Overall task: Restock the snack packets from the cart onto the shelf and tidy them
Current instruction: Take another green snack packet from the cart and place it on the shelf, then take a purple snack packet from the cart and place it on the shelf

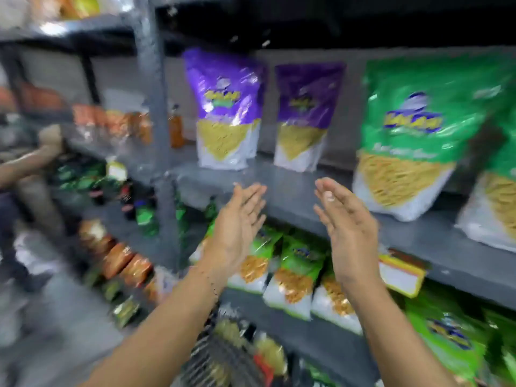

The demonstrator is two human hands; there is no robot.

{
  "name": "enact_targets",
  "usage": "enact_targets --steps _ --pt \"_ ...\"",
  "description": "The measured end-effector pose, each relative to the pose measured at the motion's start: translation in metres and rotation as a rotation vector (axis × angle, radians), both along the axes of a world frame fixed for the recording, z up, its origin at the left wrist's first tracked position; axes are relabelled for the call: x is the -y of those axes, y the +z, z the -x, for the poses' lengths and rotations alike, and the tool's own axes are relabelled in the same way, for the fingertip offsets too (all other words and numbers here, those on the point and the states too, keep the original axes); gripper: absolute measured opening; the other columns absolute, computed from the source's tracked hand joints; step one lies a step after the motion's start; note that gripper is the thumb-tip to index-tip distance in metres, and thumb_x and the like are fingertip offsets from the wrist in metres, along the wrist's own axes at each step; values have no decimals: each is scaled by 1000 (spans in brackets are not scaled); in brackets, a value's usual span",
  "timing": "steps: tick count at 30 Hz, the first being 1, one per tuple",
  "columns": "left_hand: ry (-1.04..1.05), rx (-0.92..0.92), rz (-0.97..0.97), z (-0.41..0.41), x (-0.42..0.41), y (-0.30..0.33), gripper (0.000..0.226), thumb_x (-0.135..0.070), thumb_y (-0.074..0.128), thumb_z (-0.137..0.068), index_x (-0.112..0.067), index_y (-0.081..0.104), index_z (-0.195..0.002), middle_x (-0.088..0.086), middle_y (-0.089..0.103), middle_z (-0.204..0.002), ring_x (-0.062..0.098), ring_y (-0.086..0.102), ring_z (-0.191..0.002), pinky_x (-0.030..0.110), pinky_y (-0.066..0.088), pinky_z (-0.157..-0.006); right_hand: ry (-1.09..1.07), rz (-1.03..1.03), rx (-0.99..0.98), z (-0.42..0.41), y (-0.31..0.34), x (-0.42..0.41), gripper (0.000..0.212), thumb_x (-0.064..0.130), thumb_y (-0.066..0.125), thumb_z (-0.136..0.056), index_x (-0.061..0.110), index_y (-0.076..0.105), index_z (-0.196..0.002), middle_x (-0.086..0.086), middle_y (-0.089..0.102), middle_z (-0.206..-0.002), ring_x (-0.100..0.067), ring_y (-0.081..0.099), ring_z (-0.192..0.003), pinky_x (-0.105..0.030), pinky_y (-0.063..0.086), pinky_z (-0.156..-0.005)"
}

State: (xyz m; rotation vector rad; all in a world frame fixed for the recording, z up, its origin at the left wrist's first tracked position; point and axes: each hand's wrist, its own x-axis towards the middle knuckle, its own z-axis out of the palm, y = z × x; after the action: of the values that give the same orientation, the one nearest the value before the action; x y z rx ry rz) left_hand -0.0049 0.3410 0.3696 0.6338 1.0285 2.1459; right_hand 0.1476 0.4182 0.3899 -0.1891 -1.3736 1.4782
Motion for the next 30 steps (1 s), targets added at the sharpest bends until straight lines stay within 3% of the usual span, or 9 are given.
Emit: enact_targets --steps 5,8,12,15,18,21,24,27,30 --pt "263 167 286 12 114 -125 73 -56 47 -88 -5 46 -140 17 53 -140 34 52 -126 48 32 -112 356 62 461 79 -132 60 29 -1 55 -92 -4 60 -121 -6 66 -114 -1 64 -93 -12 49 -85" --pt "472 285 565 9 201 -213 53 -42 49 -97 -2 55 -131 22 59 -112 30 59 -103 35 46 -95 599 -22 793 117 -230 109 31 -10 57 -89 2 59 -117 -8 61 -120 -21 61 -110 -13 53 -82" --pt "655 328 1019 -15 299 -307 19 1 52 -95 5 64 -82 13 58 -71 21 52 -73 29 43 -63 823 -92 1159 138 -336 168 43 -16 61 -84 -7 54 -126 -22 56 -135 -36 55 -123 -27 55 -79" --pt "717 357 1231 -23 341 -351 39 8 56 -86 -14 53 -54 -6 57 -42 1 52 -46 21 43 -53 961 -296 1331 146 -390 206 46 -7 67 -84 0 55 -128 -18 54 -138 -22 54 -122 -27 48 -84" --pt "804 516 1400 -24 360 -378 12 -12 66 -81 0 66 -78 17 70 -76 28 66 -74 36 46 -67 1114 -558 1431 151 -428 242 52 0 69 -82 5 55 -132 -13 58 -136 -22 56 -123 -23 44 -90" --pt "816 534 1498 -18 361 -405 46 -24 80 -70 7 65 -99 29 70 -100 42 68 -96 48 53 -80 1257 -631 1462 153 -460 266 51 -10 62 -81 1 55 -130 -22 62 -128 -22 59 -111 -9 45 -82" --pt "797 637 1432 -14 352 -423 78 -19 87 -62 3 45 -124 21 62 -124 33 62 -113 34 49 -96 1284 -717 1513 161 -490 278 47 -4 61 -81 5 56 -127 -17 65 -118 -27 62 -108 -20 42 -81" --pt "613 544 1455 -5 343 -437 53 -23 74 -81 -2 54 -125 21 66 -122 35 63 -114 35 48 -91 1275 -551 1549 177 -513 280 47 -10 66 -79 1 58 -124 -10 67 -106 -27 61 -102 -27 48 -83" --pt "438 307 1552 4 345 -444 31 -16 60 -88 -1 64 -115 26 68 -116 40 64 -109 40 47 -85 1242 -553 1504 198 -525 277 73 -3 81 -69 13 51 -133 -2 62 -116 -16 57 -103 -14 49 -74"
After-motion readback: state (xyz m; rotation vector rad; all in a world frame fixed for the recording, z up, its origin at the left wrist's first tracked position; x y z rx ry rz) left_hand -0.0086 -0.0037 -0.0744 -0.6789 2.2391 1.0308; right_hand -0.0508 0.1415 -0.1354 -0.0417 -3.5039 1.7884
